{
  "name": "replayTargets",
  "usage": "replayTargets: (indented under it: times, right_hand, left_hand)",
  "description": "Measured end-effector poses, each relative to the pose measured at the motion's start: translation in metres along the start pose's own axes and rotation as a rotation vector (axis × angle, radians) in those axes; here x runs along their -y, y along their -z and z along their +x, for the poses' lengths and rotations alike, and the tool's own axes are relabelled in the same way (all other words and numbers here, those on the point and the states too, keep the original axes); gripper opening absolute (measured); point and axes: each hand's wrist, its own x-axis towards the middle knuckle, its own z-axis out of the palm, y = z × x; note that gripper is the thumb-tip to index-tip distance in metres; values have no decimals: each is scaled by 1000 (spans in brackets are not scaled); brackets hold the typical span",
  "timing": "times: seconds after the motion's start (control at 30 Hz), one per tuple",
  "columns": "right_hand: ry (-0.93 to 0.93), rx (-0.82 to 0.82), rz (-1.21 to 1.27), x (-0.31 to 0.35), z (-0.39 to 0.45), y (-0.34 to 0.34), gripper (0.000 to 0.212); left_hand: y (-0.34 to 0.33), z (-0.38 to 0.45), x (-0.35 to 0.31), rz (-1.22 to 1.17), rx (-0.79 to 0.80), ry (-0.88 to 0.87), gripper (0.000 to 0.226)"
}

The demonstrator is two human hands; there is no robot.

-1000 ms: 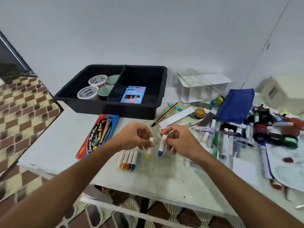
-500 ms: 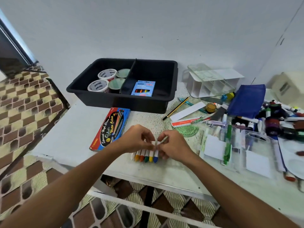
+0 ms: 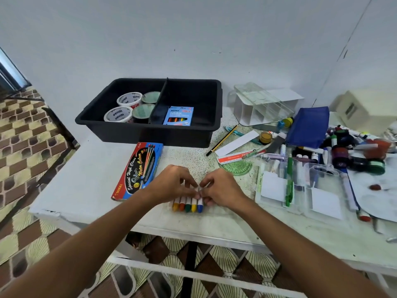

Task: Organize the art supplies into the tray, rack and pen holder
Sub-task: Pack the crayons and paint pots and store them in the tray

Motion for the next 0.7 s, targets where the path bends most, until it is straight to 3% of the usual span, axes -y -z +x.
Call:
replayTargets:
  times: [0.27, 0.5, 0.63, 0.7]
  right_hand:
    - [17, -15, -45, -1, 0, 0, 9]
    - [61, -2, -107, 0, -1, 2, 17]
    - [115, -75, -110, 3, -1, 19, 8]
    - [126, -145, -55, 1, 0, 33, 9]
  left_hand:
    - [-6, -5, 5, 73, -20, -108, 26]
    - [5, 1, 1, 153, 76, -67, 30]
    - [11, 14, -6, 141, 61, -68, 40]
    - [12, 25, -14, 153, 39, -100, 33]
